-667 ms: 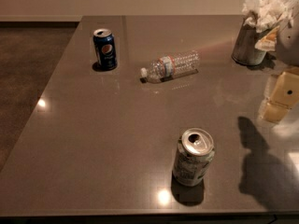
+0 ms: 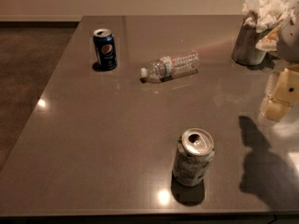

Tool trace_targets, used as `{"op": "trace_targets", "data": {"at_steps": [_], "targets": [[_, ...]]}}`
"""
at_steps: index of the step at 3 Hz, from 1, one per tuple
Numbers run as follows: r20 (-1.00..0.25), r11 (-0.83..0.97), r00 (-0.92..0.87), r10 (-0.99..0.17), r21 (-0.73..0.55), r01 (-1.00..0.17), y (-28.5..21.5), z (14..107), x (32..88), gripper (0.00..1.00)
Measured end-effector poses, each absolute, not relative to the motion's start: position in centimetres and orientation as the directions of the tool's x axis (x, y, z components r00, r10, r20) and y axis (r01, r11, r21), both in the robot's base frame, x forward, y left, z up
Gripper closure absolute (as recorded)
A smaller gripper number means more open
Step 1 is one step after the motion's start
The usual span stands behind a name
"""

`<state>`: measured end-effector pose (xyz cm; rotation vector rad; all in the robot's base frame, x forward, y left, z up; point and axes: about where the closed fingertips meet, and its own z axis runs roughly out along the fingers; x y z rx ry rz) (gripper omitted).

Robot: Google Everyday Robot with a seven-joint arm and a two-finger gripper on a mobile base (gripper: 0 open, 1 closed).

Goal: Knock 7up can over

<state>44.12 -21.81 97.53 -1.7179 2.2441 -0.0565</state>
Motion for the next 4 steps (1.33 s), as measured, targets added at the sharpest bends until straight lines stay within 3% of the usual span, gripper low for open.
{"op": "trace_targets", "data": {"at_steps": [4], "targets": [[-0.541, 0.240, -0.095, -0.836, -0.204, -0.949, -16.1, 92.5, 36.9, 0.00]]}}
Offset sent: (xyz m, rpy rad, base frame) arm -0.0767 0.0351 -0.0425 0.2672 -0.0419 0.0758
